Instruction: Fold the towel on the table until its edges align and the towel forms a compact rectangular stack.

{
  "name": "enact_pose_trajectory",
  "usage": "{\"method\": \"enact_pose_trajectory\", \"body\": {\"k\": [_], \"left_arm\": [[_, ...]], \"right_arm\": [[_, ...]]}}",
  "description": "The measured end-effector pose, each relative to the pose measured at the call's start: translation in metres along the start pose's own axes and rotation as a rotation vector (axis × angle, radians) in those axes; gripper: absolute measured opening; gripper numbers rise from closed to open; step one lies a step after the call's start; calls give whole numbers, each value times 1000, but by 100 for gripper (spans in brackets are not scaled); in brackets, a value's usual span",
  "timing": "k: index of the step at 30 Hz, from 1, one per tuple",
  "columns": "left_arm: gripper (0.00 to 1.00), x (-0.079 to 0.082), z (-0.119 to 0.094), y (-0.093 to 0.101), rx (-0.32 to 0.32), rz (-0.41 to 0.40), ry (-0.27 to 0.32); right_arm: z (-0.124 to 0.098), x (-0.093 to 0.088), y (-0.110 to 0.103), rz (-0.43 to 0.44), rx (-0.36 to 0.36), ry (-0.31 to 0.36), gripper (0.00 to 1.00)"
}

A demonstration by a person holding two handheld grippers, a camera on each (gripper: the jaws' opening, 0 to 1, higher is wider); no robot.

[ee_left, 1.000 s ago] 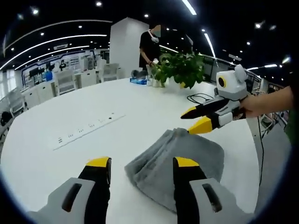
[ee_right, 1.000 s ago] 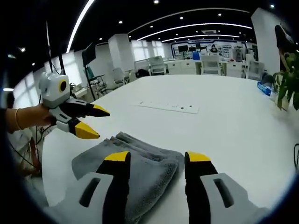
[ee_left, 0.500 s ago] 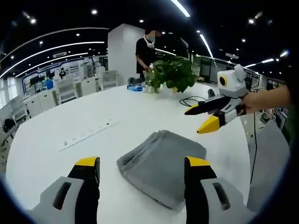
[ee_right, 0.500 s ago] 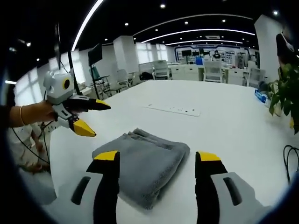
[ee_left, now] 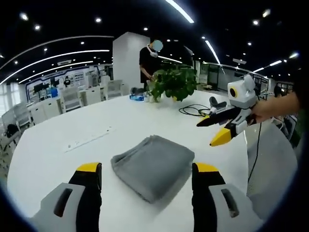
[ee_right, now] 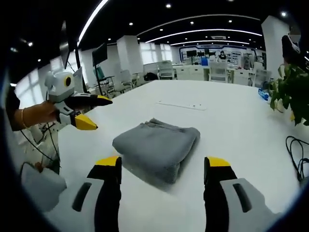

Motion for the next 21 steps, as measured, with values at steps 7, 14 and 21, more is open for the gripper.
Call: {"method": "enact_pose_trajectory", "body": {"k": [7,14,21], "left_arm": [[86,-18,-18,14,8,-27,8],[92,-44,-30,24,8,-80,7],[93,-54,-37,36,-3,-84,1]], "right_arm": [[-16,-9,-11,9,-72,43,79],[-30,-28,-23,73,-65,53,84],[-42,-43,-33,79,-81,44,87]]}}
Point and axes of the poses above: the point that each gripper's makers call its tool centre point, and the gripper's own axes: z roughly forward along the fingers, y roughly to its right, x roughly out of its top, the point moved 8 cm from there along -z, roughly backward along the fingers, and after that the axes turned 6 degrees about -y, right-handed, at the moved point
